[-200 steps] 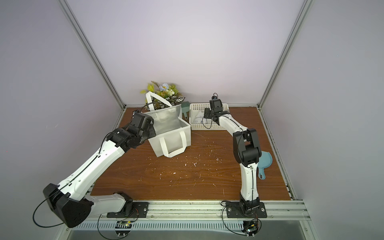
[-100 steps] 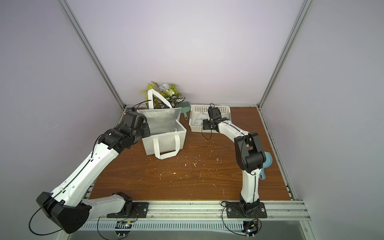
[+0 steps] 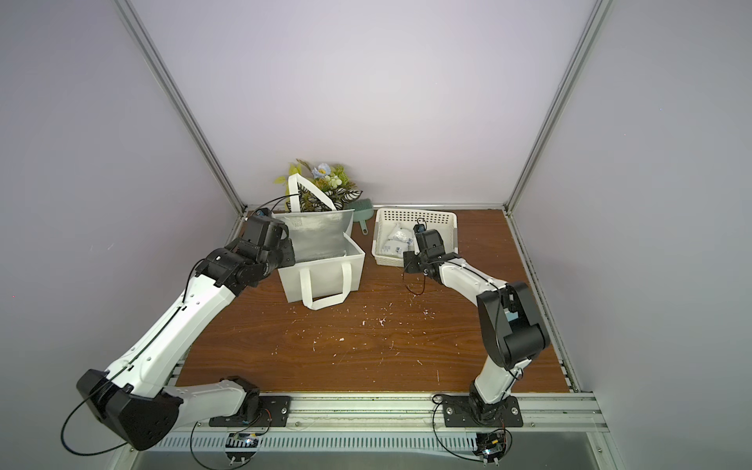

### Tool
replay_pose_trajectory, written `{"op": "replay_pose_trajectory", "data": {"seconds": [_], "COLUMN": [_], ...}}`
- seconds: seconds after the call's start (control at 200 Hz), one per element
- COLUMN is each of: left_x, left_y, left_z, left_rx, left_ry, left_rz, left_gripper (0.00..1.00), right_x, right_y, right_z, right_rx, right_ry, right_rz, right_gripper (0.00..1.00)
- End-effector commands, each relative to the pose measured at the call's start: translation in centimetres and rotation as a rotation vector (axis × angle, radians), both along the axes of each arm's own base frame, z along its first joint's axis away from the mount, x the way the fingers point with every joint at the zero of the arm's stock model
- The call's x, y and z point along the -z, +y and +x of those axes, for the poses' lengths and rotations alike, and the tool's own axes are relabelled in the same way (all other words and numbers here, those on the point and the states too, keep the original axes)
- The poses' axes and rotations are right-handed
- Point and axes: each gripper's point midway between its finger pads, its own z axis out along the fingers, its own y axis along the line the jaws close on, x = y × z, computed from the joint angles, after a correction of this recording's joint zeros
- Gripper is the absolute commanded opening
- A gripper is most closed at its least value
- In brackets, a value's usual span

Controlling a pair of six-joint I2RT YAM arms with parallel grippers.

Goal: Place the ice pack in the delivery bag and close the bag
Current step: Adjust the bin at the center of the board.

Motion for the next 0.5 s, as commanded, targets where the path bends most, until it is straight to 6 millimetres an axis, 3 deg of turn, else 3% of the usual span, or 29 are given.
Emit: {"op": "replay_pose_trajectory", "data": {"seconds": [0.0, 0.29, 0.495], "left_x": [-0.8, -1.0, -1.4], "left_y": [0.2, -0.1, -0.1], "left_z": [0.2, 0.2, -0.1], "left_rx": [0.005, 0.016, 0.02], "left_ry": [-0.013, -0.015, -0.027], "left_rz": [-0.002, -0.012, -0.023], "left_gripper": [0.0, 0.0, 0.0], "right_x": [4.2, 2.5, 1.5], "right_y": [-2.4, -2.2, -2.1], "right_z": [-6.1, -7.2, -5.3], "right_rx": [0.009, 0.004, 0.019], "right_ry": [0.22, 0.226, 0.189], "right_rz": [-0.08, -0.044, -0.056], "right_gripper": [0.68, 0.69, 0.76]}}
